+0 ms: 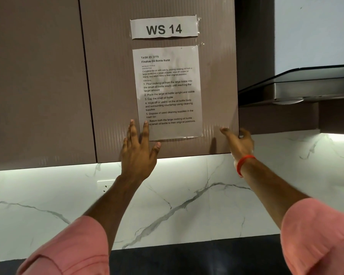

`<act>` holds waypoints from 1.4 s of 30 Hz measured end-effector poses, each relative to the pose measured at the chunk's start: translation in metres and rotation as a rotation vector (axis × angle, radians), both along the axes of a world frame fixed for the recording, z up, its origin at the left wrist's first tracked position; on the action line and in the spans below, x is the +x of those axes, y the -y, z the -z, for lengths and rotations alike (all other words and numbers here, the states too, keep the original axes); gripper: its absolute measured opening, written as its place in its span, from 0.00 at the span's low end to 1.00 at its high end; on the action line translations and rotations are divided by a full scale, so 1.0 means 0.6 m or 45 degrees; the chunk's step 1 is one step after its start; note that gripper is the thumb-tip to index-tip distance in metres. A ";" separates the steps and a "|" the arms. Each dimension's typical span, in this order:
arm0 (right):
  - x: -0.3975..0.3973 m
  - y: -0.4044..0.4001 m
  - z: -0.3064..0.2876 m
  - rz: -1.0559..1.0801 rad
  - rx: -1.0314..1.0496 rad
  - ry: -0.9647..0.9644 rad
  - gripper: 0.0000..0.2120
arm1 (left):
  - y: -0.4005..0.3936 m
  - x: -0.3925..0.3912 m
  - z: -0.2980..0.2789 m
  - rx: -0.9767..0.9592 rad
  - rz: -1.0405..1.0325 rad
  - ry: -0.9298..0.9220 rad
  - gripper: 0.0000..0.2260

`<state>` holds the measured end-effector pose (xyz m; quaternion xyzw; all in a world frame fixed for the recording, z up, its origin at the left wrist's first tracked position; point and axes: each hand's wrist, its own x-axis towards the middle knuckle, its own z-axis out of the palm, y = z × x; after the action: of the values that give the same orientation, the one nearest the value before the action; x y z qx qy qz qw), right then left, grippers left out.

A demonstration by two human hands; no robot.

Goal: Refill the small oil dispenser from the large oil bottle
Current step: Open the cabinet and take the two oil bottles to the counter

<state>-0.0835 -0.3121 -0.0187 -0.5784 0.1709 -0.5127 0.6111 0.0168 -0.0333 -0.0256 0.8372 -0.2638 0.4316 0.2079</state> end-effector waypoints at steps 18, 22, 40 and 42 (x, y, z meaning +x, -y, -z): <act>-0.003 0.000 0.012 0.039 -0.032 0.002 0.42 | 0.138 -0.077 0.037 -1.476 1.167 -1.687 0.23; -0.009 -0.003 0.016 0.020 -0.062 -0.003 0.43 | 0.157 -0.091 0.035 -1.604 1.240 -1.704 0.24; -0.087 -0.004 -0.011 -0.173 -0.273 0.038 0.30 | 0.166 -0.126 0.042 -1.793 1.156 -1.641 0.16; -0.099 -0.013 -0.027 -0.197 -0.303 0.087 0.29 | 0.151 -0.136 0.042 -1.724 1.124 -1.635 0.17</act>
<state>-0.1429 -0.3042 -0.0025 -0.6405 0.0431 -0.5001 0.5812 -0.0651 -0.1241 -0.0506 0.4461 -0.0886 -0.1534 0.8773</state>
